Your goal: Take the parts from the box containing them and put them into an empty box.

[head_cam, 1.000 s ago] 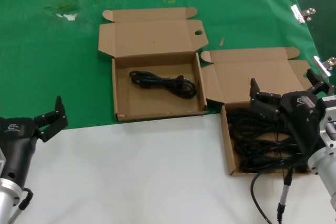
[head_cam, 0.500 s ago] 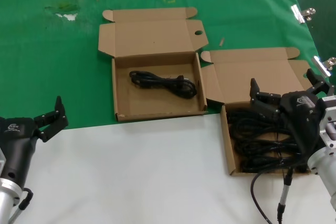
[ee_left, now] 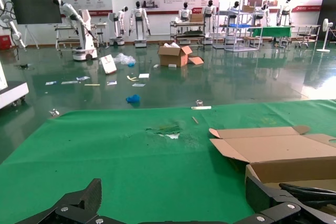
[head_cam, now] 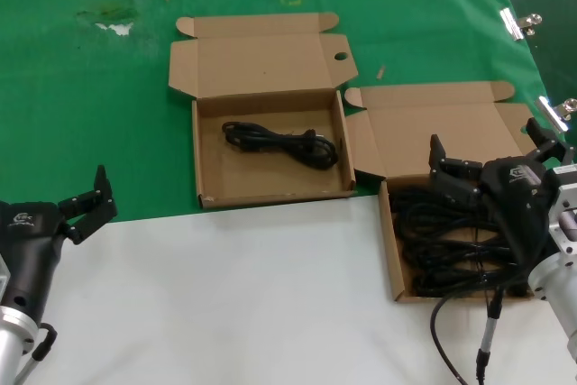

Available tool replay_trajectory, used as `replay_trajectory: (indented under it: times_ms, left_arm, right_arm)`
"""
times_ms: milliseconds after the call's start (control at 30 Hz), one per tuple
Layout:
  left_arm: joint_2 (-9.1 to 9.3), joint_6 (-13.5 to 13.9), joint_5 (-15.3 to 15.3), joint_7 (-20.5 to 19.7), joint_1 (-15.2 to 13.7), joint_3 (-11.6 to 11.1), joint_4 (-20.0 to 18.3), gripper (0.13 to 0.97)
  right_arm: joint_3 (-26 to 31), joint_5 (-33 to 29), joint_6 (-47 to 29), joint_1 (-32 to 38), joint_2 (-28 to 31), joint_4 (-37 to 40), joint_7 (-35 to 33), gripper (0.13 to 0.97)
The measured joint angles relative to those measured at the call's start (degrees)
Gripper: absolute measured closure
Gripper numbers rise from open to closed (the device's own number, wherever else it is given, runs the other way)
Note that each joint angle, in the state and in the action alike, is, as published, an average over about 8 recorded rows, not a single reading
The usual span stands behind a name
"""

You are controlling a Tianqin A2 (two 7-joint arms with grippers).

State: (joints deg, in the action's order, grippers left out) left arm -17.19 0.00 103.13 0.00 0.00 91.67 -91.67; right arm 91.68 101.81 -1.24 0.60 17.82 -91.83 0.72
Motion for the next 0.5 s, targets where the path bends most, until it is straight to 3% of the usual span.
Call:
replay_trajectory:
  times_ms: [500]
  left_arm:
    - [0.0,0.0,0.0,0.0,0.0,0.0,0.0,0.132]
  right_arm:
    - [0.0,0.0,0.0,0.0,0.0,0.0,0.0,0.129]
